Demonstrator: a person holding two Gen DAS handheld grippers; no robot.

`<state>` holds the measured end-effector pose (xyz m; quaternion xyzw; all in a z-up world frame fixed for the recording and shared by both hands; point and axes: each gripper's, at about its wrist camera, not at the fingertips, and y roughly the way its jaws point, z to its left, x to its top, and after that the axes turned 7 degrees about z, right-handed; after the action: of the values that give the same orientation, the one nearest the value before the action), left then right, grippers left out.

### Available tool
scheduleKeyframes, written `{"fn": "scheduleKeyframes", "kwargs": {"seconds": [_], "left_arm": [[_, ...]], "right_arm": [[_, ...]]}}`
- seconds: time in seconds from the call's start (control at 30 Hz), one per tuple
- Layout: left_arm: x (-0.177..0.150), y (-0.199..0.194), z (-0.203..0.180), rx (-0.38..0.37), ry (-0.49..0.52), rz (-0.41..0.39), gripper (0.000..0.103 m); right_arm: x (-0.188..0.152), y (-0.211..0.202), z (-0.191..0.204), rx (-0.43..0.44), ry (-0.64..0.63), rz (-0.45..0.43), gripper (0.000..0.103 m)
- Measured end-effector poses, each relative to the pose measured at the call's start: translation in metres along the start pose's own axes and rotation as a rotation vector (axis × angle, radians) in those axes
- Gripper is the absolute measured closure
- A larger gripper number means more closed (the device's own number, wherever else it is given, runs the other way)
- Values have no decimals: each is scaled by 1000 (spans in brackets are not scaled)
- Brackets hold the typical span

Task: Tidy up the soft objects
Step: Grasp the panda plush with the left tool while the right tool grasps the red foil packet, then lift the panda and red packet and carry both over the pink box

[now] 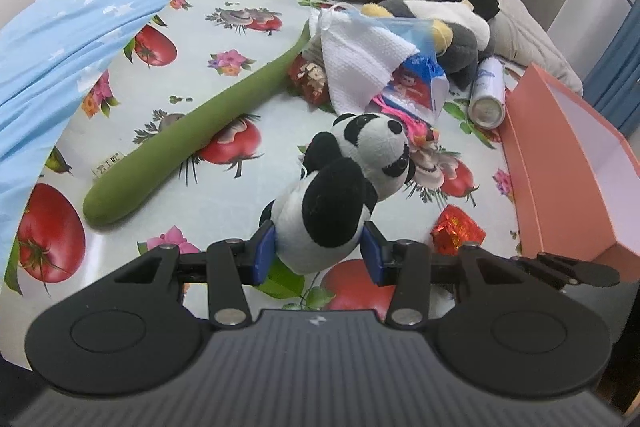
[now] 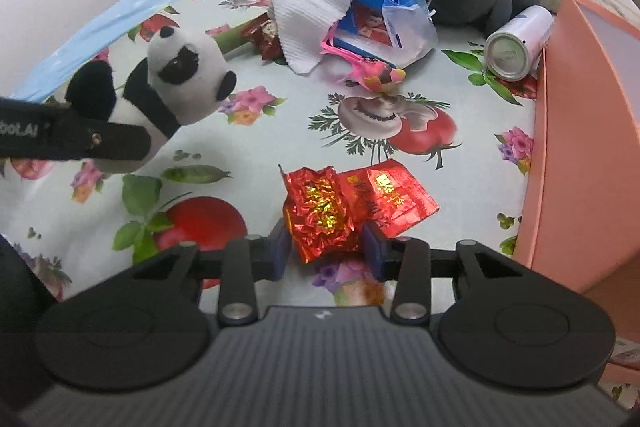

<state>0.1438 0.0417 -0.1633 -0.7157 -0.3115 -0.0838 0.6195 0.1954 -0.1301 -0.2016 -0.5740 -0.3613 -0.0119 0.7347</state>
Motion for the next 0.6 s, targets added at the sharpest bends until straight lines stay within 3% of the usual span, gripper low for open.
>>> {"fn": "scheduleKeyframes", "kwargs": {"seconds": [0.17, 0.23, 0.37, 0.4, 0.6], "left_arm": [[8, -17, -2, -12, 2, -22, 52], [14, -28, -6, -7, 12, -41, 52], [22, -49, -14, -14, 15, -78, 52], [23, -53, -15, -17, 12, -83, 52], [30, -76, -28, -35, -1, -109, 52]], "right_arm": [[7, -27, -2, -16, 33, -51, 62], [12, -43, -4, -12, 56, -79, 71], [20, -69, -8, -15, 90, -139, 72], [22, -72, -9, -22, 91, -147, 77], [31, -95, -16, 0, 115, -185, 77]]}}
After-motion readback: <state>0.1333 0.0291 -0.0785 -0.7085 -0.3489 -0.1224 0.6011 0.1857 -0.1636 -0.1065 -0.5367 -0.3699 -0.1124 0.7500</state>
